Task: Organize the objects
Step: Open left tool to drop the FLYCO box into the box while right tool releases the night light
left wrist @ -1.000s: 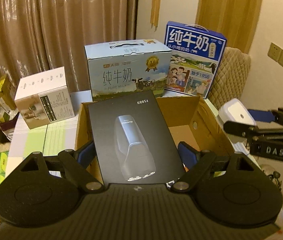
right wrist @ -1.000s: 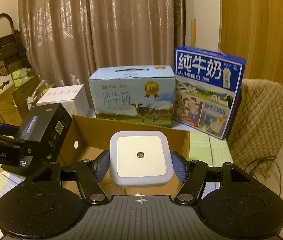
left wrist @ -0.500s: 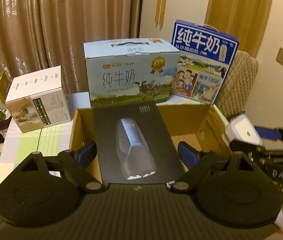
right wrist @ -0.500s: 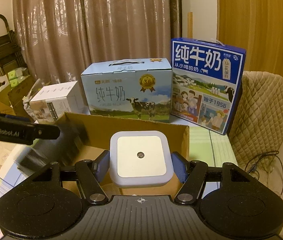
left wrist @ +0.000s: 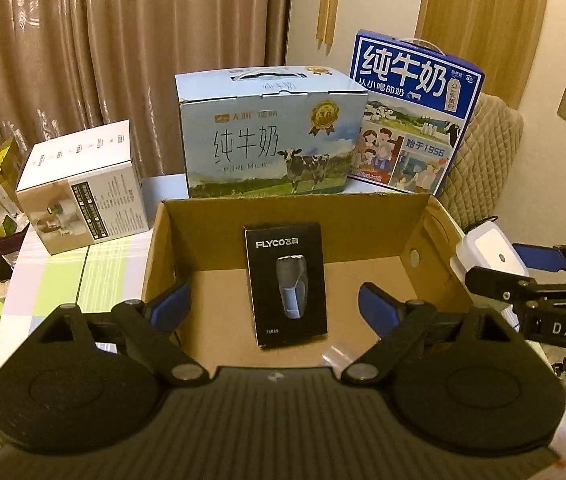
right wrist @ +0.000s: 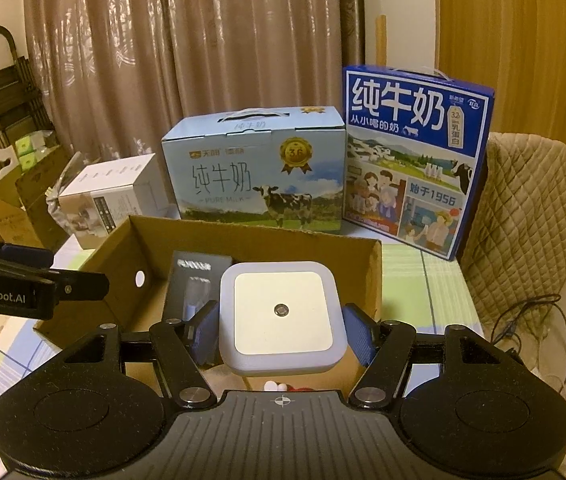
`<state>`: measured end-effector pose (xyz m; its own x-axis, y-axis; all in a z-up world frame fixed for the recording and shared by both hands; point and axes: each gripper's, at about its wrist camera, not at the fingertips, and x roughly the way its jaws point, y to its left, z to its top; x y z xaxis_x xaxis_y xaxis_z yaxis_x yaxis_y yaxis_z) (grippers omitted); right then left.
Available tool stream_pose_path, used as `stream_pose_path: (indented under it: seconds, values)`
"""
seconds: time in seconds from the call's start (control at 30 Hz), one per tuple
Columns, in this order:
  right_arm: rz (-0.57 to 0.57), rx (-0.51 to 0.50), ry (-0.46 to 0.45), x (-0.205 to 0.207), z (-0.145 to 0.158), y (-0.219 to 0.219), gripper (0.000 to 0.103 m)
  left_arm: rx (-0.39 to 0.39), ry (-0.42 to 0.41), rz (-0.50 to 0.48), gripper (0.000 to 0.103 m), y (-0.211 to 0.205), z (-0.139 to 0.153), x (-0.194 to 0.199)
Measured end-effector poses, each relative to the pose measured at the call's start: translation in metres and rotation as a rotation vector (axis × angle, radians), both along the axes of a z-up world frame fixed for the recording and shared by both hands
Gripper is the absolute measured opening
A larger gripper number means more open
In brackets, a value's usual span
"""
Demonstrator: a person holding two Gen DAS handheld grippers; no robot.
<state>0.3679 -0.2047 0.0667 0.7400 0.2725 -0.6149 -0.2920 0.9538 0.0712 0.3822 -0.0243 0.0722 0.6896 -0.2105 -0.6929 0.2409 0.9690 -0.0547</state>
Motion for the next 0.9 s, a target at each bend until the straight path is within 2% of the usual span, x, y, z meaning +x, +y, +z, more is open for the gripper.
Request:
stream_pose_path:
  seconds: [0.37, 0.53, 0.6, 0.63, 0.73, 0.9]
  values:
    - [0.004, 0.000, 0.003, 0.001, 0.000, 0.002, 0.063, 0.000, 0.008, -0.007, 0.089, 0.001, -0.003, -0.004]
    - [0.012, 0.039, -0.012, 0.006, 0.000, 0.001, 0.063, -0.004, 0.007, -0.005, 0.089, 0.002, -0.003, -0.005]
    - [0.001, 0.072, -0.021, 0.009, 0.002, -0.003, 0.076, -0.006, 0.007, -0.003, 0.089, 0.003, -0.003, -0.005]
    - [-0.013, 0.083, -0.031, 0.009, 0.004, -0.006, 0.078, -0.006, 0.007, -0.004, 0.089, 0.004, -0.003, -0.006]
    - [-0.059, 0.107, -0.061, 0.005, 0.009, -0.016, 0.080, -0.006, 0.004, -0.004, 0.089, 0.006, -0.002, -0.011]
    - [-0.088, 0.122, -0.057, -0.012, 0.009, -0.032, 0.080, -0.016, -0.016, 0.015, 0.089, 0.011, 0.000, -0.028]
